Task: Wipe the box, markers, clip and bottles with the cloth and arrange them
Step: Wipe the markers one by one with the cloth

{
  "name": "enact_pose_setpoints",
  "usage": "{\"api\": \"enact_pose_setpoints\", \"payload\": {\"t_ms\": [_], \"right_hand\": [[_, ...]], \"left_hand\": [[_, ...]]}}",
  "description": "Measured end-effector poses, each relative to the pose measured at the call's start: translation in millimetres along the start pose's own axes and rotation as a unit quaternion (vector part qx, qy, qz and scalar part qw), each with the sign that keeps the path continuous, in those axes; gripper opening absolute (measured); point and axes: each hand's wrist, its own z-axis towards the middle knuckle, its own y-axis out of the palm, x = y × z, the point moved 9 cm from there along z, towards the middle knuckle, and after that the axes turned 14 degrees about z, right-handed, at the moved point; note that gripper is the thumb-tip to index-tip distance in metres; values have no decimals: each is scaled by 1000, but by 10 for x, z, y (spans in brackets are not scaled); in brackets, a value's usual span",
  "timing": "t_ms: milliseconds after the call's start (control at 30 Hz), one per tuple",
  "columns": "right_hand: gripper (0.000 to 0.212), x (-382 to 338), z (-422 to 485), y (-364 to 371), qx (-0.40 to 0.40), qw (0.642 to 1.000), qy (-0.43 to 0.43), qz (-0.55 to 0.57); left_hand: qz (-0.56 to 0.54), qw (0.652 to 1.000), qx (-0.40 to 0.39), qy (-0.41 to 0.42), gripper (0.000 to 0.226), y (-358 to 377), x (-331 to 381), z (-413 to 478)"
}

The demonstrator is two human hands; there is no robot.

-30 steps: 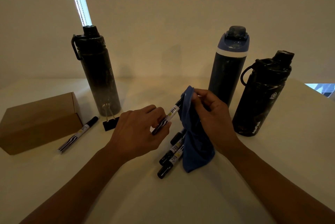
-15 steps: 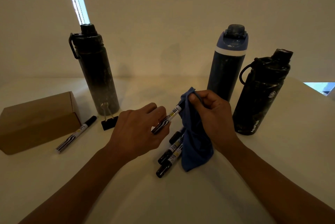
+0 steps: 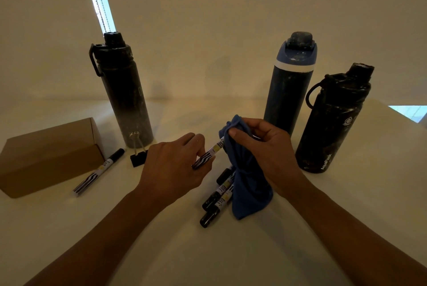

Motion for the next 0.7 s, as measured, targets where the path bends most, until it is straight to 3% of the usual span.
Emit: {"api": "enact_pose_setpoints", "payload": {"t_ms": [267,367,567,700], "right_hand": [[20,24,21,-50,19,1000,10,-9],[31,34,10,3,0,999,8,-34],[19,-52,31,-74,26,1000,-11,-14],[21,-80,39,-96,30,999,-21,-21]], "left_hand": [[-23,999,5,-36,40,-13,-19,11],[-13,999,4,-38,42,-1,-37,1],[-76,994,-20,-81,47,-4,-139,10],[-125,991,-41,-36,41,51,-143,22]]}}
